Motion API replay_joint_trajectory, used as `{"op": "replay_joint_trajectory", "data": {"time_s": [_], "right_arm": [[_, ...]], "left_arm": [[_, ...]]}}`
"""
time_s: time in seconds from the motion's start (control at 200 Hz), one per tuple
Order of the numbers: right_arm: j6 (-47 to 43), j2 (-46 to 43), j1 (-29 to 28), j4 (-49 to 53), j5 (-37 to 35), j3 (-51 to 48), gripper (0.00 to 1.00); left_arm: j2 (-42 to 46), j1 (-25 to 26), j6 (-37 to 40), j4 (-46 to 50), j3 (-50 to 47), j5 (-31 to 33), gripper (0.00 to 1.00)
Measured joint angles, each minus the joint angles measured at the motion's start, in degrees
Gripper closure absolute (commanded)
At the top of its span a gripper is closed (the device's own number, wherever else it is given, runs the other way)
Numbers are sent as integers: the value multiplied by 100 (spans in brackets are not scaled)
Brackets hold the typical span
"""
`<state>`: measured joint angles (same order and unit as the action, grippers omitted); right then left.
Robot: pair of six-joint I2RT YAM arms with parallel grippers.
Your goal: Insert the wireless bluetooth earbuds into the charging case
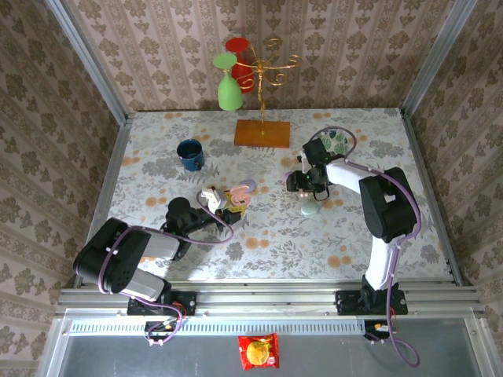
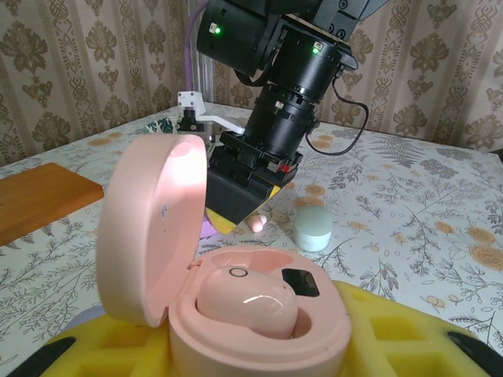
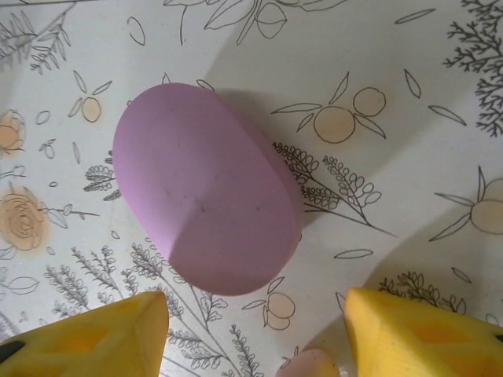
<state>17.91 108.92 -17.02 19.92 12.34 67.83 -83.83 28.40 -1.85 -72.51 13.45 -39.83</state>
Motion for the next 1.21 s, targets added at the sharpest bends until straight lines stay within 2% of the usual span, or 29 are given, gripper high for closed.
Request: {"op": "replay_joint_trajectory", "data": {"time_s": [0.395, 0.93, 1.205], "right_arm": [[236, -461, -227, -7, 529, -562, 37], [-46, -289, -310, 455, 424, -293, 35], [-39, -428, -651, 619, 466, -431, 34]], "left_arm": [[2, 0, 0, 0, 0, 0, 59], [157, 0, 0, 0, 0, 0, 59], [184, 0, 0, 0, 0, 0, 59]]}}
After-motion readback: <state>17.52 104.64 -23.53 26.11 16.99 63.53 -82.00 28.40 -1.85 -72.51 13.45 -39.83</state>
